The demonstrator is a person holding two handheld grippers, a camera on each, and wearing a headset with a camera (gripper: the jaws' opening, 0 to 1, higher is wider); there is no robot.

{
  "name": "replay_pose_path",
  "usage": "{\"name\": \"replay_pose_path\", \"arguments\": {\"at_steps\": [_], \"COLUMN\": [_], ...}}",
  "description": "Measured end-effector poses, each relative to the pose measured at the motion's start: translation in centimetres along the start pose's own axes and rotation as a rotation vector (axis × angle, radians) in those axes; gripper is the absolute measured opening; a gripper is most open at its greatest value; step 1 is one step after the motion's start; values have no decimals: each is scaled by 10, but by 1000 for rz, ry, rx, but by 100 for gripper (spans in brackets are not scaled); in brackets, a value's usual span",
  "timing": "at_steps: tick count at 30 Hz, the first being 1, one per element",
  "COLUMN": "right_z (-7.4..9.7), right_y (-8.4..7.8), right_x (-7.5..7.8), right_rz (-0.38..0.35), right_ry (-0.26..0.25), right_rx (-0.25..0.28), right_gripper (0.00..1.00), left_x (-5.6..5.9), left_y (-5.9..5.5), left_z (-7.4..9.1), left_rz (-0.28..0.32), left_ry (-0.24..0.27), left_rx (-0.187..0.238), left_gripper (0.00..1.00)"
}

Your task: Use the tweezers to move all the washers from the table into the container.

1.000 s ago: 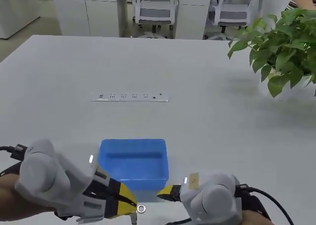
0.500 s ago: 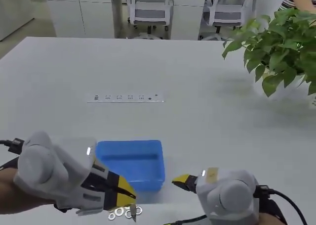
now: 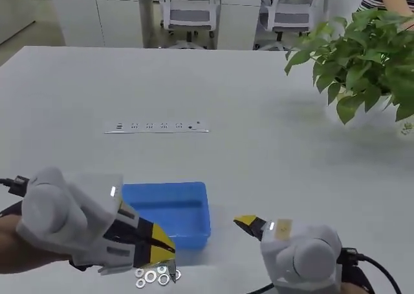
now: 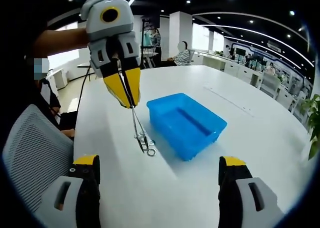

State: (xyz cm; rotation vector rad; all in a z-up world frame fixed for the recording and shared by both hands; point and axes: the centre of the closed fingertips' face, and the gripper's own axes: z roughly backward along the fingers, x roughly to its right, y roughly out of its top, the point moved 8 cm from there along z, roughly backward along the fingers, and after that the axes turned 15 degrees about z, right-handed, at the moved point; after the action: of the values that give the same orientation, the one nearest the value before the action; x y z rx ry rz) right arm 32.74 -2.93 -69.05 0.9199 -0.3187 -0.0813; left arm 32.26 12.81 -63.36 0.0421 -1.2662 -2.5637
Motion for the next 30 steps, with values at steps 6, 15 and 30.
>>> {"name": "replay_pose_path", "arguments": {"at_steps": [6, 15, 30], "right_z": [1, 2, -6], "right_y": [-3, -4, 2], "right_x": [-1, -1, -3], "right_rz": [-1, 0, 53], "right_ry": [8, 6, 68], "right_rx": [-15, -11, 28], "right_gripper": [100, 100, 84], "left_x": [-4, -9, -10], "left_y": [-1, -6, -5], "left_z": [-3, -9, -11], "left_rz": [-3, 10, 34], "left_ry": [-3, -11, -3], "left_rx": [-3, -2, 13], "left_gripper": [5, 5, 5]}}
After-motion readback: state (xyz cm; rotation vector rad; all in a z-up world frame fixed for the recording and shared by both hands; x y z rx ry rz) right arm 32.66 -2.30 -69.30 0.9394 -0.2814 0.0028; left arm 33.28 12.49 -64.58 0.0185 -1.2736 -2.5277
